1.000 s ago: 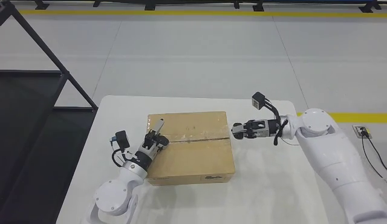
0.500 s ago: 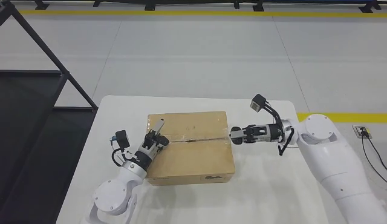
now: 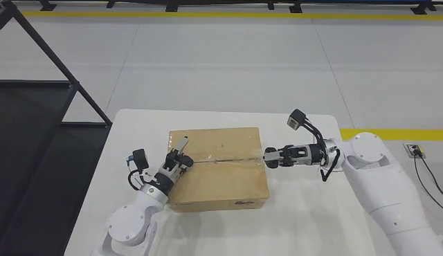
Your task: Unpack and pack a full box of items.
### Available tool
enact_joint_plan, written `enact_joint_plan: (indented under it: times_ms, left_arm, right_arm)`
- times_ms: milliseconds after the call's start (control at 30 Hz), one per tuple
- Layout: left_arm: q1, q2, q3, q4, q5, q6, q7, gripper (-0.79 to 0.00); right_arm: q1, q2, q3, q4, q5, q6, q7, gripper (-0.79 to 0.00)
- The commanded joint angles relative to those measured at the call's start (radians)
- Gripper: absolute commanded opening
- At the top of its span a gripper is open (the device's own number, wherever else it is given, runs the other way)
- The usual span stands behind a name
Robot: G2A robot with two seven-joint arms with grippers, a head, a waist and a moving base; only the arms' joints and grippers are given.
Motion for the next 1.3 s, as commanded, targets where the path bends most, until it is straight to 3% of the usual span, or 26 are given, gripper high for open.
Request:
enact_joint_plan:
  times_ms: [0,1167,1200,1267]
  left_arm:
    - [0.000,0.000,0.000,0.000,0.000,-0.001,0.000,0.000]
    - [0.011,0.004,-0.001,-0.014,0.008,-0.005,0.000,0.000]
    - [0.011,0.004,-0.001,-0.015,0.008,-0.005,0.000,0.000]
    - [0.012,0.004,-0.001,-0.016,0.008,-0.005,0.000,0.000]
  right_arm:
    - [-0.002,0.001,-0.001,0.011,-0.008,0.010,-0.006,-0.785]
    - [0.021,0.006,-0.048,0.132,-0.167,0.105,-0.128,-0.785]
    - [0.022,0.007,-0.050,0.134,-0.171,0.107,-0.128,-0.727]
    - [0.023,0.007,-0.049,0.136,-0.172,0.109,-0.130,-0.194]
